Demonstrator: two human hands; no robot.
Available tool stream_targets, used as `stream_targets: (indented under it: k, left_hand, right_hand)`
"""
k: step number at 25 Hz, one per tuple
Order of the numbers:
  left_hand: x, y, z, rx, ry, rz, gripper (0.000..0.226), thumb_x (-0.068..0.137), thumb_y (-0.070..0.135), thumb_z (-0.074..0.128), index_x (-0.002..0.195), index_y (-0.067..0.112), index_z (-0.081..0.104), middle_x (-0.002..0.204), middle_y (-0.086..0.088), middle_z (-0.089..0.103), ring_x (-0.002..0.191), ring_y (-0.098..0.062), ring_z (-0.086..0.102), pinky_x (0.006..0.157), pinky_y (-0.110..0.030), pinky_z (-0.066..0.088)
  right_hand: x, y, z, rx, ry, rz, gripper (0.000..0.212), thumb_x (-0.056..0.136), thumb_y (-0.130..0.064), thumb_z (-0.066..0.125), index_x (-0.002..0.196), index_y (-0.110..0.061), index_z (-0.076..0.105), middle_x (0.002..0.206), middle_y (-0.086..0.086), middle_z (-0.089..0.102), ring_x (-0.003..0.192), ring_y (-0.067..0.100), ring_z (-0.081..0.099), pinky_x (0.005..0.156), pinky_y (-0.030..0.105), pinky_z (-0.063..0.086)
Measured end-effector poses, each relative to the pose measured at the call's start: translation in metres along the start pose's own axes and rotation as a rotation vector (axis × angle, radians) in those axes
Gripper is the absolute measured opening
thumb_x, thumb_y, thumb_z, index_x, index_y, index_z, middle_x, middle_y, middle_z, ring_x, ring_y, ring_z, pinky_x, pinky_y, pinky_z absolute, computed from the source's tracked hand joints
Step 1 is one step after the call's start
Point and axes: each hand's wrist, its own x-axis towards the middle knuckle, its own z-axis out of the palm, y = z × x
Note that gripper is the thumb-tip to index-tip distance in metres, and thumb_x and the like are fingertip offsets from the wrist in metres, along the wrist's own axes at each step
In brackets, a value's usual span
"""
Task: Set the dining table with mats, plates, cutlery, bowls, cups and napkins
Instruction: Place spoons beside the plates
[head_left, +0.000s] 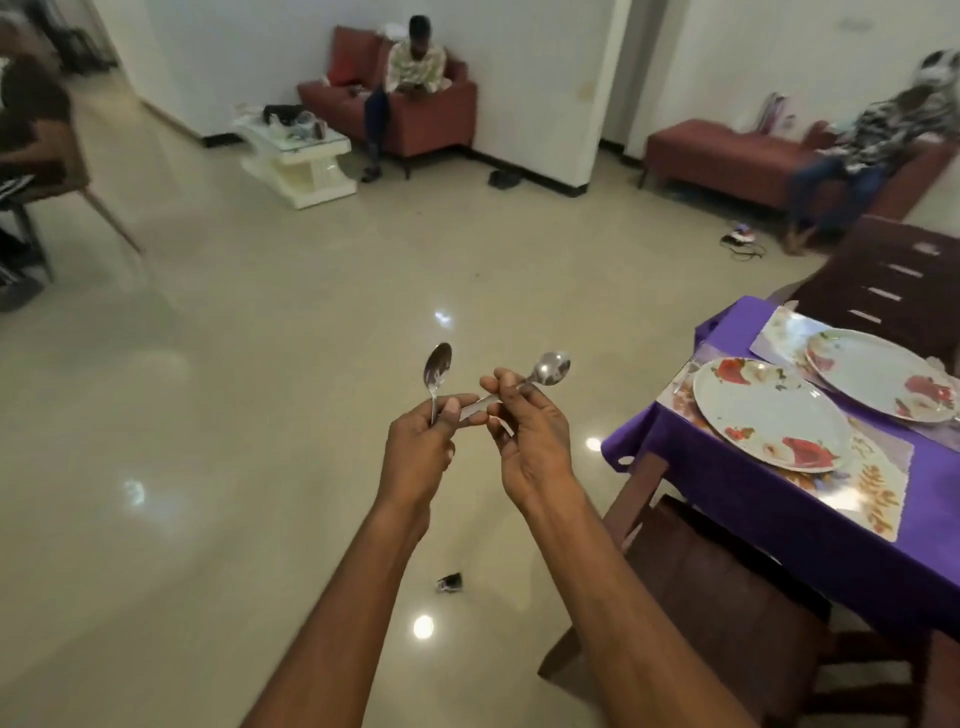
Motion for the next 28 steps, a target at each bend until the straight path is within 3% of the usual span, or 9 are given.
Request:
stream_targets:
  k: [5,9,11,13,14,18,24,28]
  left_hand:
    - [0.16,0.006,0.023,0.017,-0.163,-0.018,0.025,0.1,0.042,0.06,0.106,0.026,0.078,0.099,0.001,0.073,0.055,-0.009,0.03,0.052,-0.014,0.034]
    - [0.267,0.033,0.061,0.014,-0.379,-0.008,0.022,0.096,0.04,0.067,0.111,0.028,0.077,0.095,0.004,0.07,0.055,-0.005,0.037,0.059,-0.021,0.035]
    - [0.315,0.047,0.098,-0.002,-0.493,-0.034,0.021,0.094,0.038,0.069,0.106,0.024,0.078,0.077,0.009,0.065,0.054,-0.009,0.033,0.054,-0.02,0.033]
    - [0.349,0.051,0.136,0.025,-0.568,-0.075,0.017,0.094,0.03,0.07,0.099,0.016,0.077,0.056,0.011,0.048,0.052,-0.011,0.027,0.044,-0.018,0.026]
    - [0.361,0.049,0.153,0.019,-0.609,-0.108,0.016,0.094,0.027,0.07,0.099,0.014,0.077,0.056,0.009,0.042,0.051,-0.011,0.026,0.042,-0.019,0.023]
    - [0.416,0.021,0.246,-0.097,-0.745,-0.298,0.025,0.102,0.027,0.057,0.105,0.01,0.076,0.085,-0.005,0.066,0.046,-0.007,0.029,0.041,-0.019,0.022]
    - [0.468,-0.005,0.404,0.1,-0.845,-0.265,0.02,0.091,0.016,0.072,0.106,0.003,0.074,0.063,0.001,0.043,0.048,-0.008,0.028,0.044,-0.02,0.026]
    - [0.489,0.0,0.523,0.134,-0.902,-0.255,0.01,0.092,0.017,0.072,0.082,0.013,0.072,0.058,0.004,0.045,0.049,-0.009,0.032,0.05,-0.023,0.03]
  right_hand:
    - [0.118,-0.037,0.011,-0.083,0.128,-0.22,0.008,0.098,-0.021,0.066,0.098,-0.014,0.063,0.083,0.008,0.072,0.084,0.02,0.068,0.082,0.037,0.056]
    - [0.181,-0.06,0.024,-0.234,0.244,-0.263,0.011,0.099,-0.021,0.065,0.099,-0.009,0.065,0.074,0.011,0.064,0.062,0.021,0.061,0.067,0.035,0.054]
    - [0.211,-0.076,0.025,-0.318,0.276,-0.313,0.016,0.098,-0.021,0.065,0.1,-0.006,0.069,0.073,0.01,0.063,0.056,0.018,0.054,0.057,0.029,0.047]
    - [0.233,-0.089,0.017,-0.376,0.366,-0.316,0.018,0.097,-0.023,0.067,0.099,-0.006,0.073,0.074,0.009,0.063,0.052,0.015,0.048,0.048,0.025,0.038]
    - [0.241,-0.093,0.012,-0.393,0.406,-0.309,0.018,0.096,-0.024,0.068,0.098,-0.007,0.074,0.074,0.008,0.063,0.051,0.014,0.046,0.046,0.025,0.034]
    - [0.295,-0.119,-0.042,-0.377,0.633,-0.321,0.017,0.095,-0.026,0.07,0.098,-0.01,0.076,0.073,0.004,0.064,0.05,0.013,0.041,0.045,0.022,0.03]
    - [0.367,-0.177,-0.144,-0.326,0.817,-0.367,0.011,0.093,-0.019,0.071,0.101,-0.012,0.074,0.078,0.005,0.066,0.051,0.014,0.051,0.046,0.02,0.039]
    - [0.397,-0.235,-0.22,-0.175,0.956,-0.432,0.008,0.088,-0.007,0.072,0.095,-0.009,0.074,0.078,0.016,0.067,0.055,0.022,0.056,0.049,0.027,0.042]
